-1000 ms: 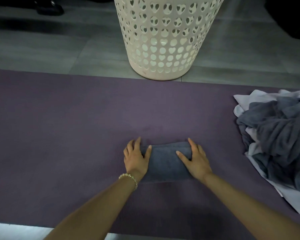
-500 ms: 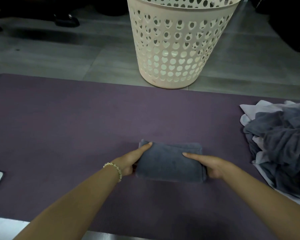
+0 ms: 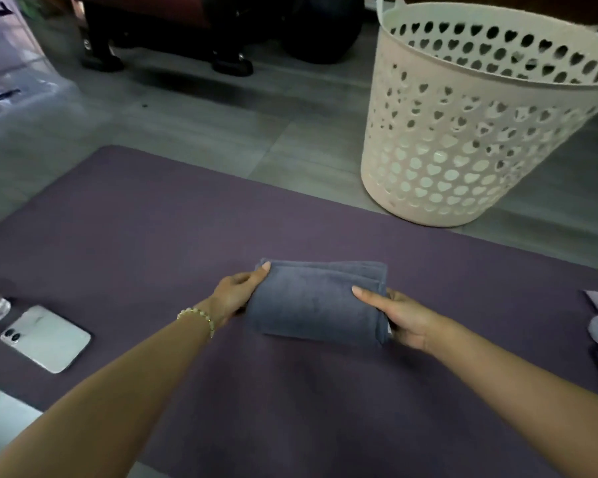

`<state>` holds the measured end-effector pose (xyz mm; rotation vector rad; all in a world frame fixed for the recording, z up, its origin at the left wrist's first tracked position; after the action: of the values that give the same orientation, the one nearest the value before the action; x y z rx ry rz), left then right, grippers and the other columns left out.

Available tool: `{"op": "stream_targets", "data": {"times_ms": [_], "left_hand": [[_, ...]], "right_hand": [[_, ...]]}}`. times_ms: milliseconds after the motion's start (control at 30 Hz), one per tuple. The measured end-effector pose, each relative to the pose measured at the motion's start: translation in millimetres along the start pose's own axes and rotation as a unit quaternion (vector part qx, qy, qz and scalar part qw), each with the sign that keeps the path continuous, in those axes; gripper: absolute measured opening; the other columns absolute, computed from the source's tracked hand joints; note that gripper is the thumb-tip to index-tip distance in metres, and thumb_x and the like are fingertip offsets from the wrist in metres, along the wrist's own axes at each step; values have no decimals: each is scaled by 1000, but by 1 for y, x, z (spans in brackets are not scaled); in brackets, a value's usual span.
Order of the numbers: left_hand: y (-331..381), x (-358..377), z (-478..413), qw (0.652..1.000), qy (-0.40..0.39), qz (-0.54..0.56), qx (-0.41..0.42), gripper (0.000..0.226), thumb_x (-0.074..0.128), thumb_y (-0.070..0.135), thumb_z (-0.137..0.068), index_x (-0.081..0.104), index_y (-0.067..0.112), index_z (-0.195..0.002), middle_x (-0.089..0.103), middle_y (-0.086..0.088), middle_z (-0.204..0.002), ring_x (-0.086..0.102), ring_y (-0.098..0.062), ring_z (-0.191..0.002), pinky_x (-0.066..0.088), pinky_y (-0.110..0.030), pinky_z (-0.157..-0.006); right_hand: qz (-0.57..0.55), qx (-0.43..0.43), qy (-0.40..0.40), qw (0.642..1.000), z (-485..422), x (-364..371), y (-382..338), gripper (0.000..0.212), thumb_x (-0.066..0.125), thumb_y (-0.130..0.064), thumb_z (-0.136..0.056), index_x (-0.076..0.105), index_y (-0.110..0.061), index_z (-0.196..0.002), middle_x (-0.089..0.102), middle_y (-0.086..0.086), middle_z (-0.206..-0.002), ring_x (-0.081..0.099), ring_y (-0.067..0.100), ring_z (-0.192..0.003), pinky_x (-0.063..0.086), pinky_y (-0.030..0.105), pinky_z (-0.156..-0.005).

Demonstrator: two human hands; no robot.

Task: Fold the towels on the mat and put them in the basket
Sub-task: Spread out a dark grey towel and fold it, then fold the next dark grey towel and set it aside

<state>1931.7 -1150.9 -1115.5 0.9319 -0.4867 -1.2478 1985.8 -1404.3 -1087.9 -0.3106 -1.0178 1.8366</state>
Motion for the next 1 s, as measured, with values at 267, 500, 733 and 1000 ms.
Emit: {"op": "stream_targets", "data": {"times_ms": [267, 500, 733, 1000], "left_hand": [[-55, -91, -56, 881, 197, -424, 75, 60, 23, 54, -98, 15, 28, -151, 7, 3, -160, 2, -22, -147, 0, -46, -117], [-91, -93, -62, 835, 216, -494, 106, 67, 11, 61, -93, 40, 27, -144, 38, 0, -150, 26, -26, -140, 5, -51, -113], [-89, -95, -60, 830, 238, -489, 122, 64, 16, 61, -93, 35, 29, -145, 34, 2, -152, 16, -21, -142, 2, -50, -114], [-89, -95, -62, 830, 233, -494, 113, 65, 14, 63, -93, 32, 31, -146, 32, 2, -153, 15, -22, -144, -2, -50, -115]], "right_hand": [[26, -64, 9, 998, -87, 56, -78, 74, 87, -41, -47, 64, -16, -113, 74, 2, -101, 71, 13, -89, 58, 24, -66], [-36, -132, 11, 991, -187, 125, -148, 21, 63, -19, -88, 63, -13, -108, 75, -5, -81, 71, 7, -73, 55, 19, -58], [71, -42, 183, 980, -262, 92, -70, 52, 82, -37, -70, 61, -10, -110, 68, 8, -110, 66, 22, -95, 54, 32, -78], [105, -6, 257, 961, -261, 71, -54, 52, 84, -50, -60, 50, -14, -77, 61, 6, -86, 59, 25, -83, 54, 41, -86]]}}
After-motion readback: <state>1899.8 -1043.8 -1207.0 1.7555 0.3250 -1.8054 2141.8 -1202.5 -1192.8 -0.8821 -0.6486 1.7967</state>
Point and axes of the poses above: each hand's wrist, its own z-axis away from the middle knuckle, its own x-axis out of the palm, y = z × x, the point moved 8 cm from there along -z, towards the middle knuckle
